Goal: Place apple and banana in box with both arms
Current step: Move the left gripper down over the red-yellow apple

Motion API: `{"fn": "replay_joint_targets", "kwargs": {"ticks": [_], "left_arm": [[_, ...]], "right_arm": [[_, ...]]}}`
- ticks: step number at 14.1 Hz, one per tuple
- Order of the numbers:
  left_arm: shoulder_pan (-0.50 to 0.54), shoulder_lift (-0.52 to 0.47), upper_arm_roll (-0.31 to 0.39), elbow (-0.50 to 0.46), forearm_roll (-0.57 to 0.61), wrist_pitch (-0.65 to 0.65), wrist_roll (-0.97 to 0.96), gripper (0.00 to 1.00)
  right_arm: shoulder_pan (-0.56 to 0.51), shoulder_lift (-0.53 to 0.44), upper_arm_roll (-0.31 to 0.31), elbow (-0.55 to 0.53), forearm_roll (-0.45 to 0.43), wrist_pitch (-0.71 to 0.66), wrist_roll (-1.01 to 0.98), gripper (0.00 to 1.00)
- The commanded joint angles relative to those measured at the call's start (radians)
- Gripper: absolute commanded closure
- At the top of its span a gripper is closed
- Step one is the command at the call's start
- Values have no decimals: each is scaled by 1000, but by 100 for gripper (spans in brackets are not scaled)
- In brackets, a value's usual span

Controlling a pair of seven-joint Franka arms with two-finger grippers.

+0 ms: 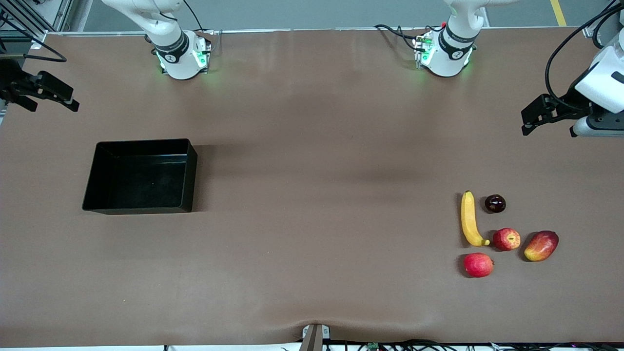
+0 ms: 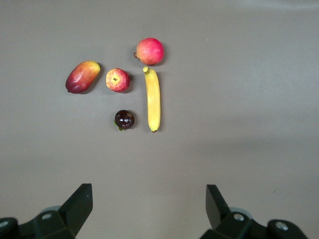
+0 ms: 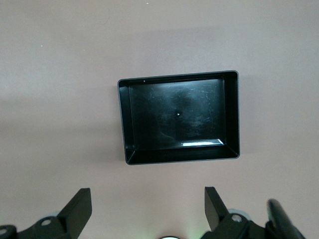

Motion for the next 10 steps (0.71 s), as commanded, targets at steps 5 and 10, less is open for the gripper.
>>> {"fn": "replay_joint_targets", "kwargs": {"ticks": [5,10], "left_arm": [[5,87,3,74,-7,-24,-6,0],[54,221,4,75,-7,27,9,0]], "right_arm": [[-13,-9,9,-7,4,-1,15,0],[-13,-8,9,-7,6,-1,15,0]]}}
